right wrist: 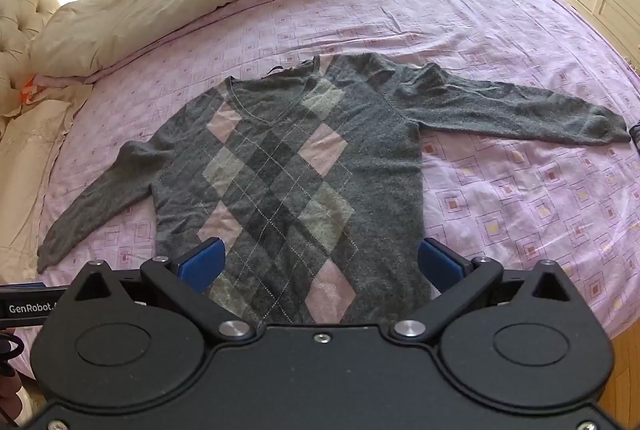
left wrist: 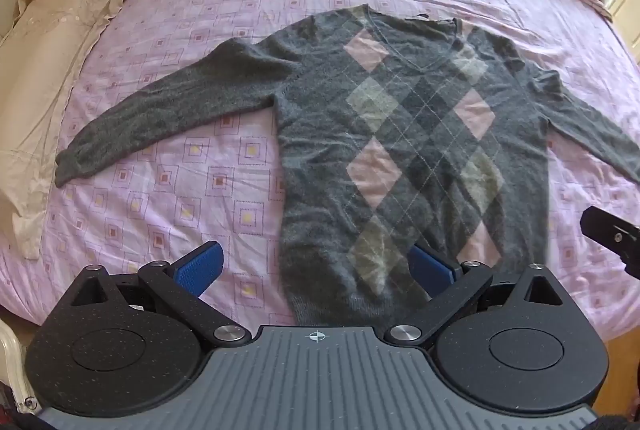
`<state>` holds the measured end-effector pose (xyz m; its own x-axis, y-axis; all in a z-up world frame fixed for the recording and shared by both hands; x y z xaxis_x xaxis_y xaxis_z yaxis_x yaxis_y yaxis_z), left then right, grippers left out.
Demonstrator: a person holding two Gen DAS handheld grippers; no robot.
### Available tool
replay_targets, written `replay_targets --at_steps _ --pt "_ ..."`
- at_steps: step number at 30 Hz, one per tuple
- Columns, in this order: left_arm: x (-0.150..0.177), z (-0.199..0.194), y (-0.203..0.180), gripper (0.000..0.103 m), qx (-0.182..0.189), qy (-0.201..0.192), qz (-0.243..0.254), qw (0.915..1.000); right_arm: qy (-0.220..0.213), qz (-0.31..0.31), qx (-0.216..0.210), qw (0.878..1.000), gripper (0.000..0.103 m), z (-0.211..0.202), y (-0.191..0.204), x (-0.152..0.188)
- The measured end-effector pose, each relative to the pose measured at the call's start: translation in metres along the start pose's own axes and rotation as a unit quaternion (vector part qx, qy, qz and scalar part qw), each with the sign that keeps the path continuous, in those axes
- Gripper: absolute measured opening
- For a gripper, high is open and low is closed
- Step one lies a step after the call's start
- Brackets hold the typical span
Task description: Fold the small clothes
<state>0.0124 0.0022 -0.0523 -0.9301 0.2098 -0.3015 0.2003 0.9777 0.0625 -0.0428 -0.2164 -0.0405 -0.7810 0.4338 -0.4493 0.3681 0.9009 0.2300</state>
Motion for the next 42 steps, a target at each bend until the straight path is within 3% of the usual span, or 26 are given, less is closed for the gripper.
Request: replay_targets --at_steps 42 --pt "0.005 0.003 0.007 0.101 0.001 0.013 -0.006 0.9999 0.021 -0.009 -0.002 1.000 0.102 0.004 0.012 0.011"
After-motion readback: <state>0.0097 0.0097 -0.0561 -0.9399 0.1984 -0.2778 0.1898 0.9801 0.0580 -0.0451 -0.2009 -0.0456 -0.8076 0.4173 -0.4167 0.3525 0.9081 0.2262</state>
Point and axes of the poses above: each gripper's, at about its wrist camera, not at the fingertips, and z roughly the way its jaws point, y to its left, x to its underside, the point moved 5 cm from there along z, roughly the way its jaws point, and after that the axes turned 4 degrees about z, right-handed, at the moved point
